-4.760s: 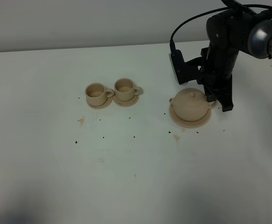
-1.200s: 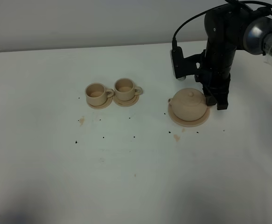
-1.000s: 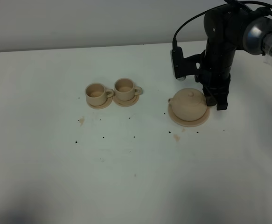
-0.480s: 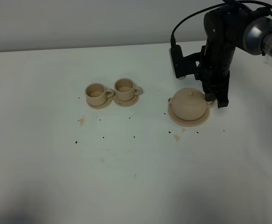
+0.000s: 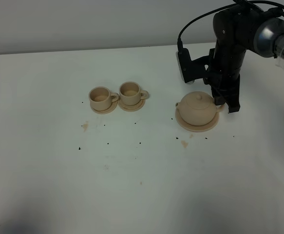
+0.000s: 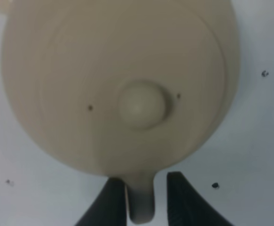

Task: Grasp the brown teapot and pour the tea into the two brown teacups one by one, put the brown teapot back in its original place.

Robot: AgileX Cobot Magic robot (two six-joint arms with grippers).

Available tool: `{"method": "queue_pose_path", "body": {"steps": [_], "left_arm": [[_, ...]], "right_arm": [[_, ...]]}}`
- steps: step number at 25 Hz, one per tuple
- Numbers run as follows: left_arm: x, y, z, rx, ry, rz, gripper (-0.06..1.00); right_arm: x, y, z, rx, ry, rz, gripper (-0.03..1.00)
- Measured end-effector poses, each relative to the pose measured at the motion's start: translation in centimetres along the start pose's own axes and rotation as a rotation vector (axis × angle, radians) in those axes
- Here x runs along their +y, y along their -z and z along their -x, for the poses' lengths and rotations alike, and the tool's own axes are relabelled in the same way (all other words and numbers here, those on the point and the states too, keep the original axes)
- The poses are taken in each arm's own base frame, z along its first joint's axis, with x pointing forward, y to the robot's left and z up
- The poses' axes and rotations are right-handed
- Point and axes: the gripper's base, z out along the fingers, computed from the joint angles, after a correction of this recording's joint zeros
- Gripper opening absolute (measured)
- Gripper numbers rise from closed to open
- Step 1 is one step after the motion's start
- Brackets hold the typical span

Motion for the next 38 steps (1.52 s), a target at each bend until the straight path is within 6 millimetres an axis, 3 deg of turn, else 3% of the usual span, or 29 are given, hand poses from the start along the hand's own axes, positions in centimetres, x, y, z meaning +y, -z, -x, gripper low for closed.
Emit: {"method": "queue_pose_path", "body": {"steps": [9, 14, 38], "left_arm": [[0.0, 0.0, 0.0, 0.000, 0.000, 0.000, 0.33], [0.0, 0.0, 0.0, 0.000, 0.000, 0.000, 0.33], [0.0, 0.0, 0.0, 0.000, 0.000, 0.000, 0.33]], "right_arm": [[0.0, 0.0, 0.0, -0.001, 0.004, 0.004, 0.22], [0.1, 0.0, 0.0, 0.000, 0.002, 0.015, 0.13], [0.7, 1.2, 0.4, -0.052, -0.053, 0.059, 0.13]]}}
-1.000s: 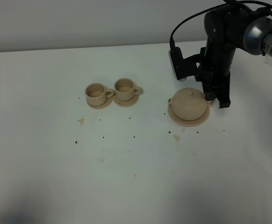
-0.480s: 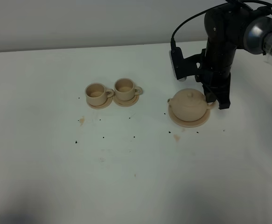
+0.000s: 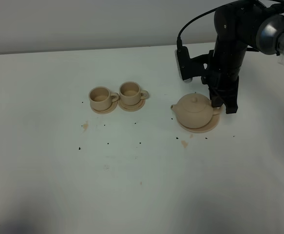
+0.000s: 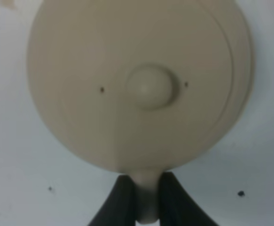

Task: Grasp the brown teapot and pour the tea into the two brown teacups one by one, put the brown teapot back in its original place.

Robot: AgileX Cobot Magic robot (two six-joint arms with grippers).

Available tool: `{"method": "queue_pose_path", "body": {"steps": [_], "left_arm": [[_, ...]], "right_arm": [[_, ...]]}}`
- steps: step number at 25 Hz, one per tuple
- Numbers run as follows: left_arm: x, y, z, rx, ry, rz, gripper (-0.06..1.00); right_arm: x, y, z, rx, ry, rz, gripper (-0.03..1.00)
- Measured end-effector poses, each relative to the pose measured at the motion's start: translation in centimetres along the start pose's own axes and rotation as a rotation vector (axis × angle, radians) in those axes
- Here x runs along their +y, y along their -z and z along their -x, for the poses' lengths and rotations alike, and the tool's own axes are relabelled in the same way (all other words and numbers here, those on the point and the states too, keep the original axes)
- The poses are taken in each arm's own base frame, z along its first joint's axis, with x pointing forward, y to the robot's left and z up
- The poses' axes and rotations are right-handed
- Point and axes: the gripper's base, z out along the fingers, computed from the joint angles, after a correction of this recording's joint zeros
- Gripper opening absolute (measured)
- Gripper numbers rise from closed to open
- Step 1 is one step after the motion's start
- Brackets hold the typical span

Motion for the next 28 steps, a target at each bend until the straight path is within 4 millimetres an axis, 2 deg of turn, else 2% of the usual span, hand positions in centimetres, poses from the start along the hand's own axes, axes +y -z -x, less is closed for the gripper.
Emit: {"method": "queue_pose_path", "body": {"steps": [10, 18, 21, 28], "left_arm": [[0.0, 0.0, 0.0, 0.000, 0.000, 0.000, 0.33], [0.0, 0.0, 0.0, 0.000, -0.001, 0.000, 0.33], [0.0, 0.0, 0.0, 0.000, -0.001, 0.000, 0.33], [0.0, 0.0, 0.0, 0.000, -0.001, 0.000, 0.33]], "right_arm": [[-0.7, 1.9, 0.2, -0.010, -0.040, -0.031, 0.13], [-2.3, 4.4, 0.8, -0.073, -0.220, -0.152, 0.13], [-2.6, 4.7, 1.3, -0.084, -0.265, -0.195, 0.13], [-2.2, 4.8, 4.0, -0.044, -0.247, -0.271, 0.13]]}}
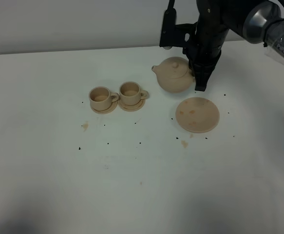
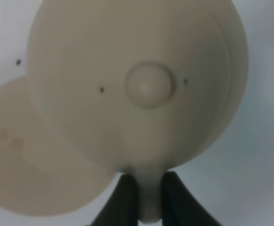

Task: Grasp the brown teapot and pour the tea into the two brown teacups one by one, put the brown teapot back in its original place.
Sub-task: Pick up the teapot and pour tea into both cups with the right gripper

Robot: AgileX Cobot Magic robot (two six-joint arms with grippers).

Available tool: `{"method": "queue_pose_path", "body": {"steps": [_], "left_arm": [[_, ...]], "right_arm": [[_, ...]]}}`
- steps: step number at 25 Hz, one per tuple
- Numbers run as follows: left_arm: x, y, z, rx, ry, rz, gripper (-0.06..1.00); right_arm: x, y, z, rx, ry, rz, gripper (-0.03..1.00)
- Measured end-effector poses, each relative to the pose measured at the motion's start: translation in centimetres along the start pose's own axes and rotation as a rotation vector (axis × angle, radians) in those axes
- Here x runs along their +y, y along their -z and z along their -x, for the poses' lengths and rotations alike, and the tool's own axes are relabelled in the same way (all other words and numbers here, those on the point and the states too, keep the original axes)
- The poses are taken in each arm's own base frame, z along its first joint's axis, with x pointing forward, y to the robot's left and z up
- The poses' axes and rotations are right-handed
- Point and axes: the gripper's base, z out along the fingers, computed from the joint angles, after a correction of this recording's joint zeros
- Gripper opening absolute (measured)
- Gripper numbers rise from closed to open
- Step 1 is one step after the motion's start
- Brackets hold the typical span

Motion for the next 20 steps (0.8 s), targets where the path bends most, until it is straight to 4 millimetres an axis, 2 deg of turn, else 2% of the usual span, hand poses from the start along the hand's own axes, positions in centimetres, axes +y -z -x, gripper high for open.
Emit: {"method": "queue_pose_path", "body": {"steps": [6, 20], "left_arm": [[0.0, 0.0, 0.0, 0.000, 0.000, 0.000, 0.33], [0.0, 0.0, 0.0, 0.000, 0.000, 0.000, 0.33]], "right_arm": [[0.2, -0.1, 1.1, -0.014, 0.002, -0.055, 0.13], [0.3, -3.8, 4.3, 0.026, 0.071, -0.145, 0.13]]}}
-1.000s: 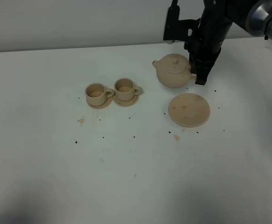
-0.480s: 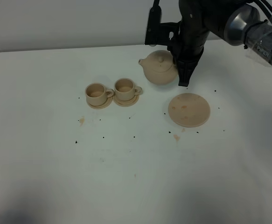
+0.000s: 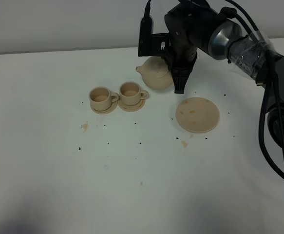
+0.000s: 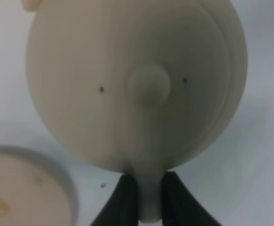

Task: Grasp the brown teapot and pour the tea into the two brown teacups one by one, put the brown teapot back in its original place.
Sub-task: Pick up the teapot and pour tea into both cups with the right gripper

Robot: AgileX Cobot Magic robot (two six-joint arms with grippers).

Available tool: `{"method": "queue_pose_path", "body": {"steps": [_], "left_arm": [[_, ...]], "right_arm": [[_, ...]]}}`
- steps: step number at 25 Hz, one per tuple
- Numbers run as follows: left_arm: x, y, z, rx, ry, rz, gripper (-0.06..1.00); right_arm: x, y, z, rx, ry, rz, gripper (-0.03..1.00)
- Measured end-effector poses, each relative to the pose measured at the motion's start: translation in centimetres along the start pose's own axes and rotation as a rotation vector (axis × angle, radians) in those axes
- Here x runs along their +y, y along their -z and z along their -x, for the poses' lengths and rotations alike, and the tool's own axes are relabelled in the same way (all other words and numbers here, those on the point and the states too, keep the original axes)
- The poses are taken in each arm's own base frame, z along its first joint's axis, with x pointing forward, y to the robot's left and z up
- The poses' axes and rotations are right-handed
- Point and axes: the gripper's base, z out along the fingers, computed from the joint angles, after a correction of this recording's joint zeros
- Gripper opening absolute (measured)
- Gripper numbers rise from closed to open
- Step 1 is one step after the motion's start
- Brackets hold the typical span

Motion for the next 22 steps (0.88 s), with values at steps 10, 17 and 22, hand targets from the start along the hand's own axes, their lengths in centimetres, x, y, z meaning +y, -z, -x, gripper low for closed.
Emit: {"method": "queue_pose_path", "body": {"steps": [10, 17, 22], "left_arm": [[0.0, 0.0, 0.0, 0.000, 0.000, 0.000, 0.33], [0.0, 0.0, 0.0, 0.000, 0.000, 0.000, 0.33], [0.0, 0.0, 0.0, 0.000, 0.000, 0.000, 0.33]], "right_arm": [[0.4, 0.3, 1.3, 0.025, 0.084, -0.071, 0.13], [0.9, 0.6, 2.1, 0.045, 0.128, -0.093, 0.13], [0.9, 0.5, 1.8, 0.071, 0.138, -0.085, 0.13]]}}
